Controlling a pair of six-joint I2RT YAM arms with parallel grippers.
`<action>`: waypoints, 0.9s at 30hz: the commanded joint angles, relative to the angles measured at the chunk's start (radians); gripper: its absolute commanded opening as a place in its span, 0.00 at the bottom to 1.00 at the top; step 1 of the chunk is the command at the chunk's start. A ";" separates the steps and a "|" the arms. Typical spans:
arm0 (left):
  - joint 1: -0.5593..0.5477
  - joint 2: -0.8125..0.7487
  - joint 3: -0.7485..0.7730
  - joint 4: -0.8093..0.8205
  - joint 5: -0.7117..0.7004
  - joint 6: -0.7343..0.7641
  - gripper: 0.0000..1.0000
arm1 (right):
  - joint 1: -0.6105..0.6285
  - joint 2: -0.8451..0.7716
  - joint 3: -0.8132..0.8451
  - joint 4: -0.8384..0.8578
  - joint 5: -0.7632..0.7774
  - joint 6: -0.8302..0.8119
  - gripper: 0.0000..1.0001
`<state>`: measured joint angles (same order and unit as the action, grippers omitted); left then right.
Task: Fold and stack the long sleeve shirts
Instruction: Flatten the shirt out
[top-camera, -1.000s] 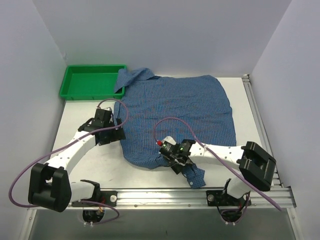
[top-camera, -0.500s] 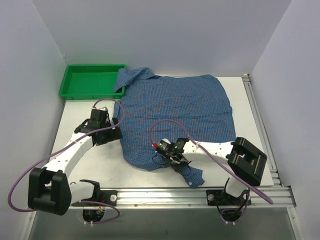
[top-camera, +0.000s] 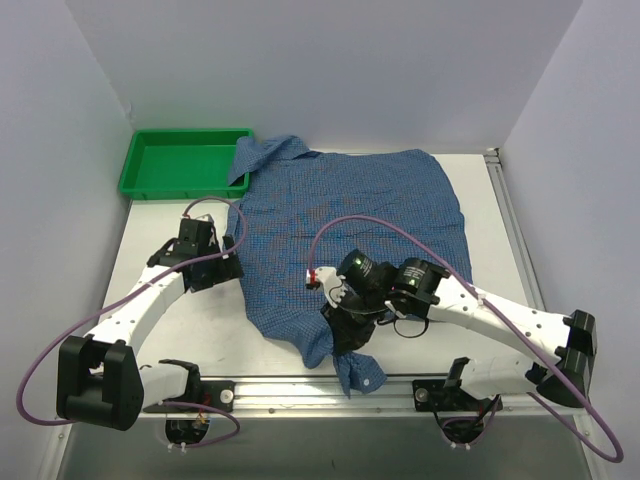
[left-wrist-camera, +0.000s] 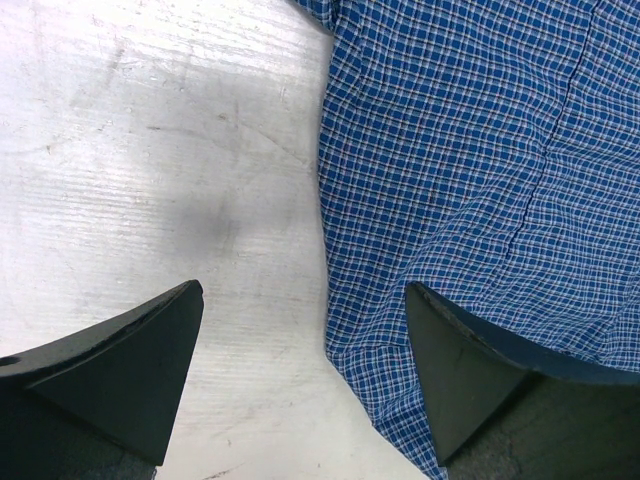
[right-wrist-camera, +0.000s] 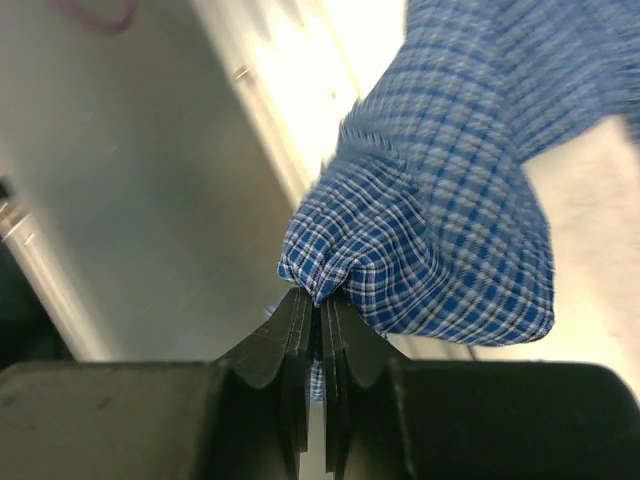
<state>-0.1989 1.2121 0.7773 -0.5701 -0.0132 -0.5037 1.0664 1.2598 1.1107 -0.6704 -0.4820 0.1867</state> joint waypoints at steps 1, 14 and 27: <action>0.006 -0.019 -0.006 0.030 0.009 0.013 0.91 | -0.008 -0.019 -0.028 -0.080 -0.207 -0.055 0.00; -0.007 -0.017 -0.019 0.021 0.037 0.007 0.91 | -0.115 0.036 -0.083 -0.098 0.133 0.063 0.56; -0.223 0.090 -0.049 0.064 0.021 -0.173 0.91 | -0.788 0.007 -0.329 0.121 0.385 0.416 0.59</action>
<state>-0.3878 1.2625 0.7158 -0.5545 0.0235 -0.6128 0.3546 1.2675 0.8406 -0.6052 -0.1547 0.5014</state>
